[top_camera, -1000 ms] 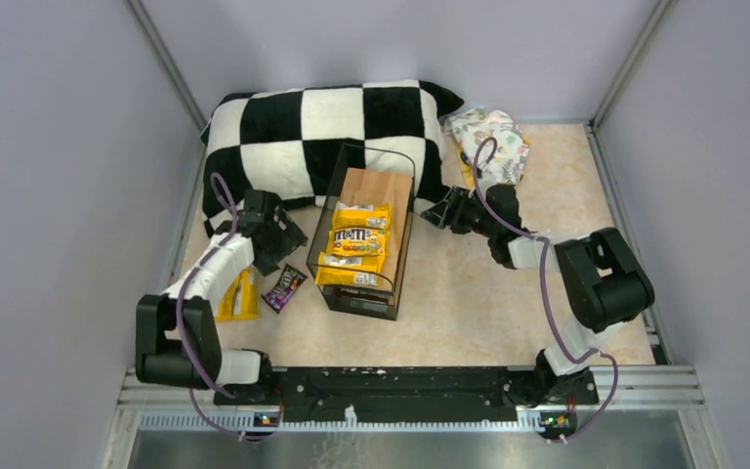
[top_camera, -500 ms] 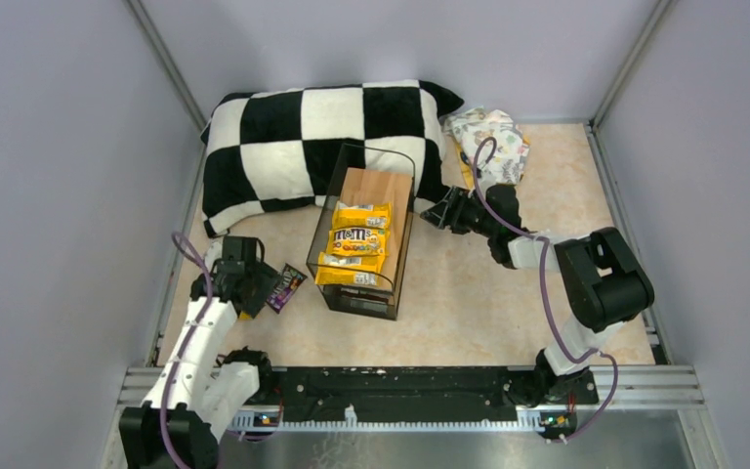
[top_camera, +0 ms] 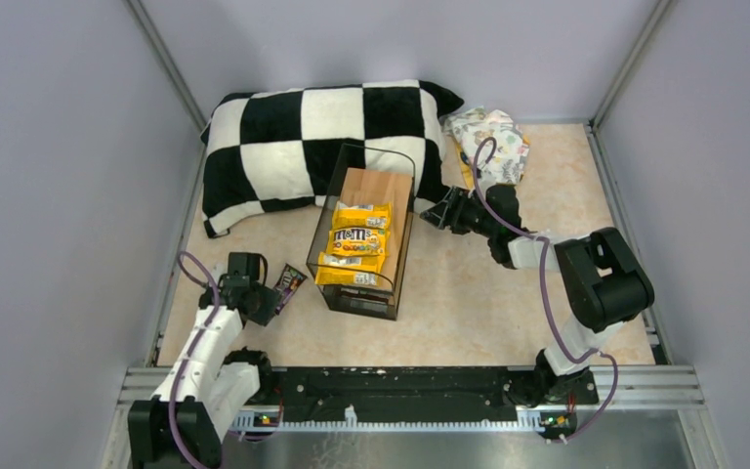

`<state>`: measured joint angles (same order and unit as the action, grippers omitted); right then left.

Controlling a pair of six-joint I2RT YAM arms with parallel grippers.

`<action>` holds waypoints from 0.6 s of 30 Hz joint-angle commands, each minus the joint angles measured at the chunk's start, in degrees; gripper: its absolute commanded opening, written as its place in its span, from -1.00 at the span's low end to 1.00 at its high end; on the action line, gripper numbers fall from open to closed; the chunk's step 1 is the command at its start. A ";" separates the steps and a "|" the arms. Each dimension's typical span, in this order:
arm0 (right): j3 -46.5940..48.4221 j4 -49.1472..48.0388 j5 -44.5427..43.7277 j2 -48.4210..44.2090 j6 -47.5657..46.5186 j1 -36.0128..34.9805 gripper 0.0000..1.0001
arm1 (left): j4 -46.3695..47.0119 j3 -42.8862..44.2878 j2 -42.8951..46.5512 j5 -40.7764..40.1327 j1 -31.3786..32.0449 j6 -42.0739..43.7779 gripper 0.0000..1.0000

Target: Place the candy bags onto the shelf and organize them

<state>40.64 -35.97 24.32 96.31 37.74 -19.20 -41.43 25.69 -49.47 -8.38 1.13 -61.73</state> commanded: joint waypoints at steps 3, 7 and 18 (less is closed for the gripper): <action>2.31 -2.67 1.07 0.76 0.01 0.46 0.19 | 5.35 -1.52 -0.82 0.62 -0.69 -1.10 -0.21; 2.51 -2.45 1.18 0.96 -0.01 0.48 0.19 | 6.05 -1.44 -1.98 0.55 -0.76 -0.27 -0.48; 3.08 -2.03 1.52 1.50 -0.10 0.48 0.19 | 3.30 7.87 4.11 -1.76 -3.12 6.10 -1.00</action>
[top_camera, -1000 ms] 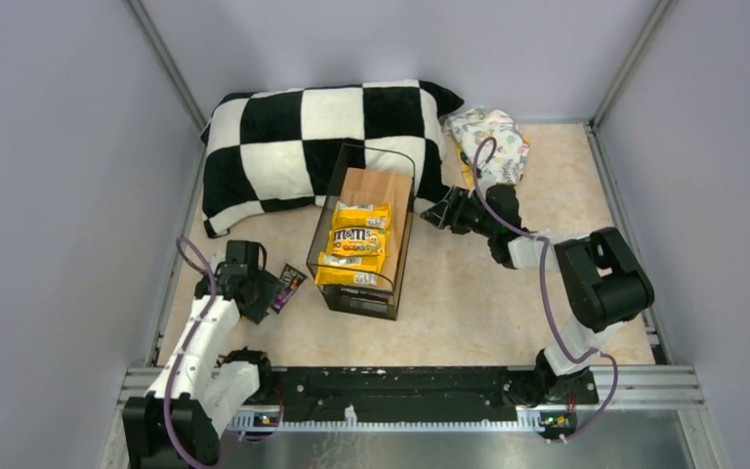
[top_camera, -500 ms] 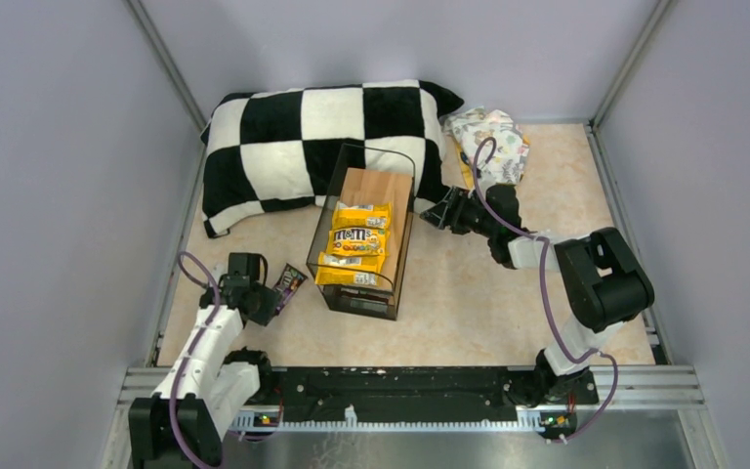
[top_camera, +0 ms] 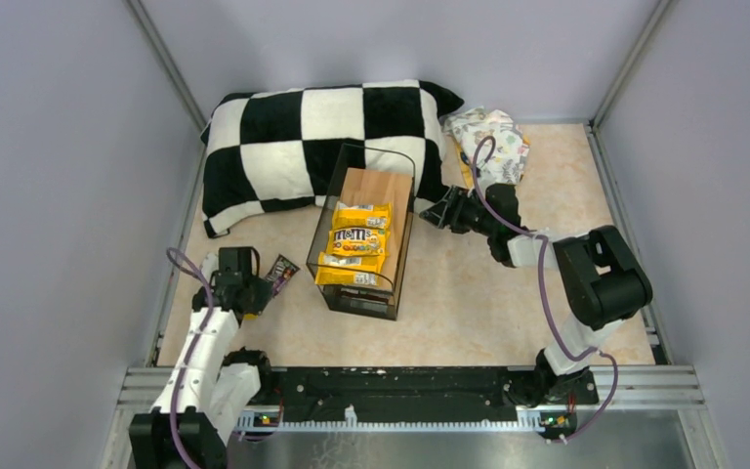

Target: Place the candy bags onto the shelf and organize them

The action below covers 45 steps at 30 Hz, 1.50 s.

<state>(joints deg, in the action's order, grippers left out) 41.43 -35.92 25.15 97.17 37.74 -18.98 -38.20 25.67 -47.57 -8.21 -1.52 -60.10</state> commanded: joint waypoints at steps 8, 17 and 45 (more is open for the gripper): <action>2.34 -1.75 1.05 0.49 -0.07 0.26 0.19 | 13.59 32.29 2.93 14.30 -0.39 25.00 -1.00; 3.22 9.34 3.85 -9.93 0.38 3.22 0.18 | 30.08 56.61 -11.54 46.48 4.22 23.33 -1.00; -2.88 -16.75 25.46 -44.50 39.48 4.54 0.59 | 46.81 48.50 -20.93 54.29 37.54 14.12 -1.00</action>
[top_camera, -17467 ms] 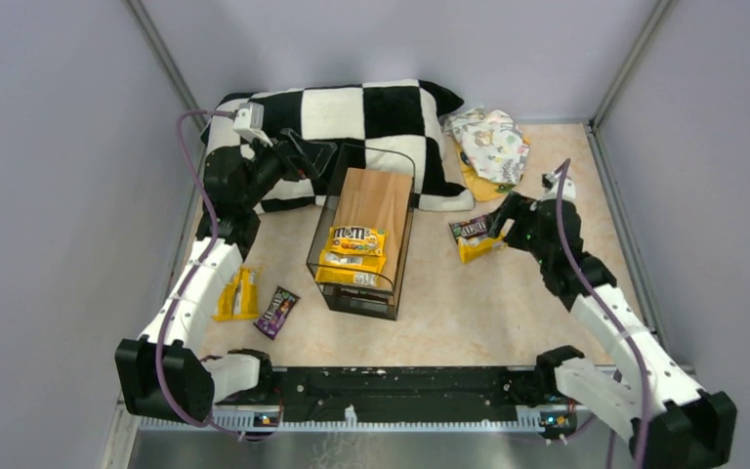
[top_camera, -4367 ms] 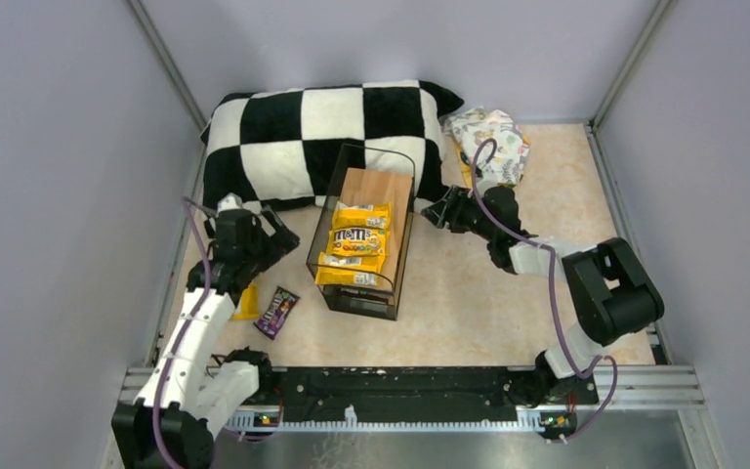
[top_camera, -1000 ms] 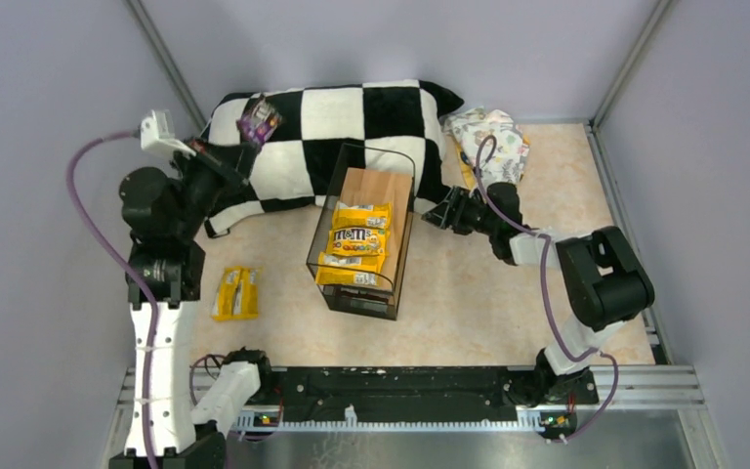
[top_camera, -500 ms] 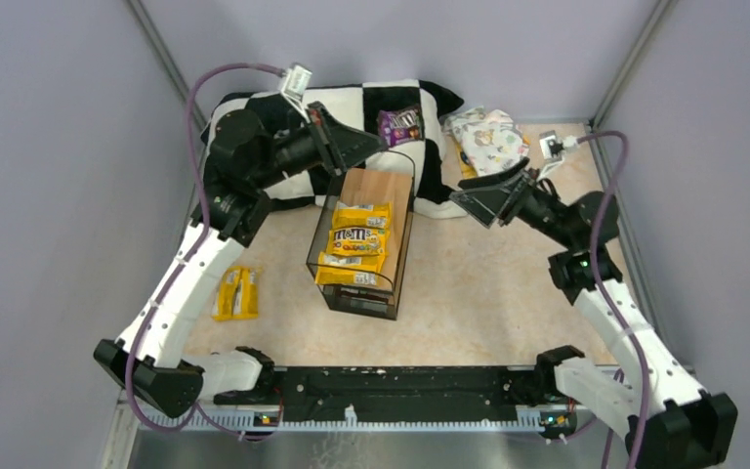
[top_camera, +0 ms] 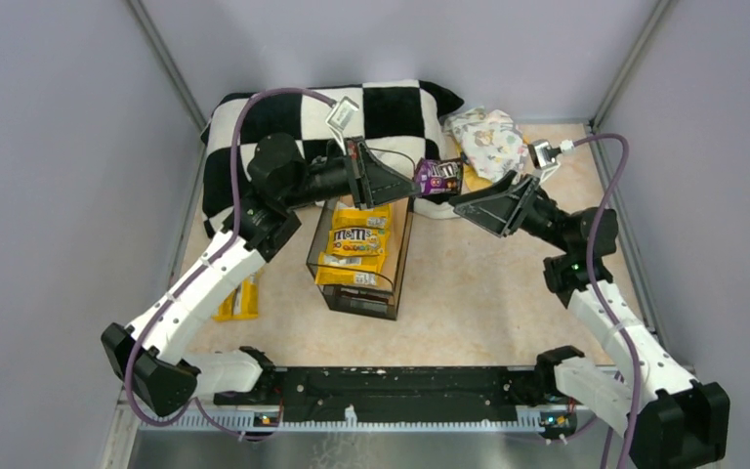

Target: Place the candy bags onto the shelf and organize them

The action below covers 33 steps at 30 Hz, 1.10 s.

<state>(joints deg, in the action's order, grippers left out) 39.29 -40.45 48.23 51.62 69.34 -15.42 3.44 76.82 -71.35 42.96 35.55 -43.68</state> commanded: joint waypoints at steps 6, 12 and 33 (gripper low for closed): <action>-3.09 -17.95 2.97 5.06 10.81 1.13 0.56 | 6.69 -6.52 6.50 3.62 0.53 -3.87 -1.00; -4.69 -25.97 3.19 8.07 14.56 1.08 0.55 | 7.31 -6.96 7.16 4.08 0.50 -4.31 -1.00; -7.13 -55.25 0.26 21.04 32.23 -1.72 0.46 | 23.28 -11.29 2.96 6.27 2.50 -14.60 -1.00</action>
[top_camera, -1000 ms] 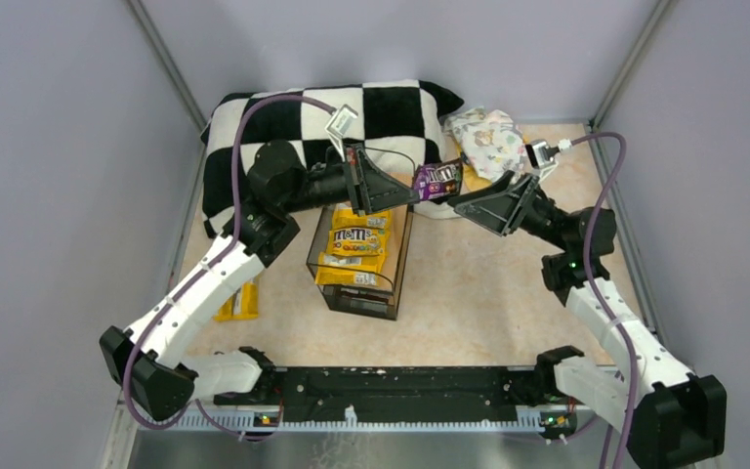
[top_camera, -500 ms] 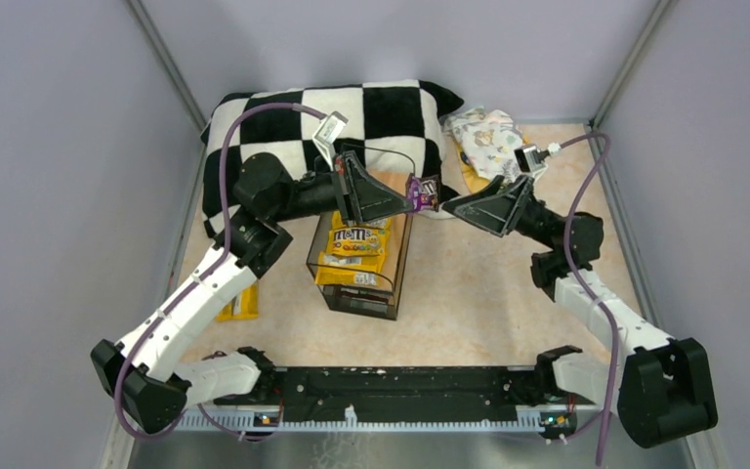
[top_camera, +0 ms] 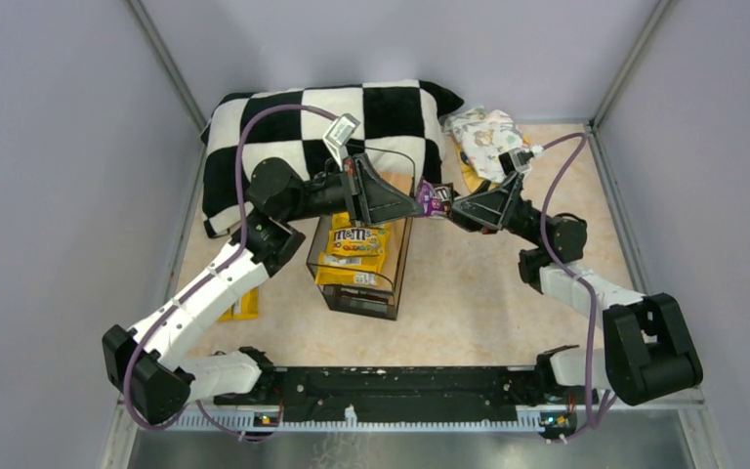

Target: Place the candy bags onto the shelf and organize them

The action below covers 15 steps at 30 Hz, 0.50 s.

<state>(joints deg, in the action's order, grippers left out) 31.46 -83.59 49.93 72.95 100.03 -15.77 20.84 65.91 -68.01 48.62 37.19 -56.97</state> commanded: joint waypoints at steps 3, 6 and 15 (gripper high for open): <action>0.62 -13.05 -2.37 -0.84 2.56 -1.39 0.42 | 5.43 -0.90 -0.63 0.47 0.89 -0.69 -1.00; 0.22 -15.04 -3.48 -1.48 4.72 -1.38 0.35 | 3.50 -1.11 0.02 -0.21 0.87 1.37 -1.00; -0.10 -15.09 -4.80 -5.79 6.74 -0.84 0.14 | -5.46 -1.05 2.91 -5.09 0.70 7.74 -1.00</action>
<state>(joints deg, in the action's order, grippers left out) 30.72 -84.82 46.61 70.30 105.27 -16.53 17.63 65.04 -67.37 46.46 37.89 -52.82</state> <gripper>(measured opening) 0.594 0.006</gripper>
